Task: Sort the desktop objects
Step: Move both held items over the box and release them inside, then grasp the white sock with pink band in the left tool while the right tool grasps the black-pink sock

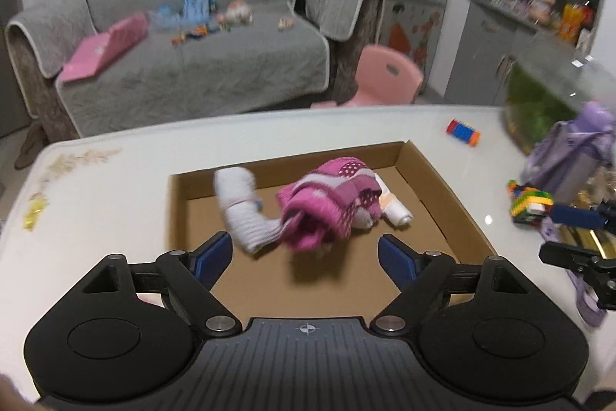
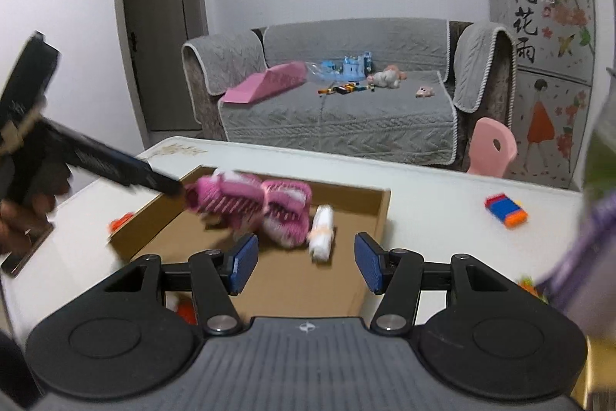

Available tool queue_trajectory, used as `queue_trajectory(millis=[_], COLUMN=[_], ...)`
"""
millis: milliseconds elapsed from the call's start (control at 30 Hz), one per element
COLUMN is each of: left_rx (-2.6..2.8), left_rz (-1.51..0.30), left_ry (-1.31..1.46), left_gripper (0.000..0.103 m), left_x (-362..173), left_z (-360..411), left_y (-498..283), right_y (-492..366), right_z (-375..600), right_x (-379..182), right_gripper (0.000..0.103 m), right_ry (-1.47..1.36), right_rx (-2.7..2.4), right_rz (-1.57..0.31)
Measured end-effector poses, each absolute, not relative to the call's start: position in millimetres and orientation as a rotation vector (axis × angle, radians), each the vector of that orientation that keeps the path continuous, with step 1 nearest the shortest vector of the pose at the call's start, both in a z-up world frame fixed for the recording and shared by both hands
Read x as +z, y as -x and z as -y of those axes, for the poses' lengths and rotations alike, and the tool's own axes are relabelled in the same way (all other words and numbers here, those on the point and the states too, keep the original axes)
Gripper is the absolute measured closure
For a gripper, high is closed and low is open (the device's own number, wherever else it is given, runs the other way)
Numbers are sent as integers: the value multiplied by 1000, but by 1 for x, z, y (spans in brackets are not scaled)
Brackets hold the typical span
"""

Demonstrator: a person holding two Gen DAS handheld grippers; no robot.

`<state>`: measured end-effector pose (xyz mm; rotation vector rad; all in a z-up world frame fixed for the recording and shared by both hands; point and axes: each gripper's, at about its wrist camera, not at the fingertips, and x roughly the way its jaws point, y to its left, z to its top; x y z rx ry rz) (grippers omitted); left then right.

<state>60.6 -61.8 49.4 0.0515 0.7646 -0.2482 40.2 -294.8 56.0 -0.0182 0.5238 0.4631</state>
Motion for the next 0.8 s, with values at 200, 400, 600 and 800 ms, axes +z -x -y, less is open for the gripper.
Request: queue_trajectory(millis=[200, 400, 600, 800], left_rx=[-253, -360, -514, -501], left_rz=[-707, -745, -756, -818], left_ry=[-50, -153, -305, -311], left_gripper=[8, 8, 10, 11], left_x=[45, -2, -39, -62], left_z=[9, 11, 24, 23], left_y=[18, 65, 76, 55], right_y=[2, -2, -9, -17], right_z=[303, 309, 307, 309], right_x=[30, -4, -23, -32], right_gripper=[40, 39, 34, 32], right_ry=[71, 72, 86, 98], right_rx=[465, 482, 497, 491], right_rz=[-522, -588, -610, -630])
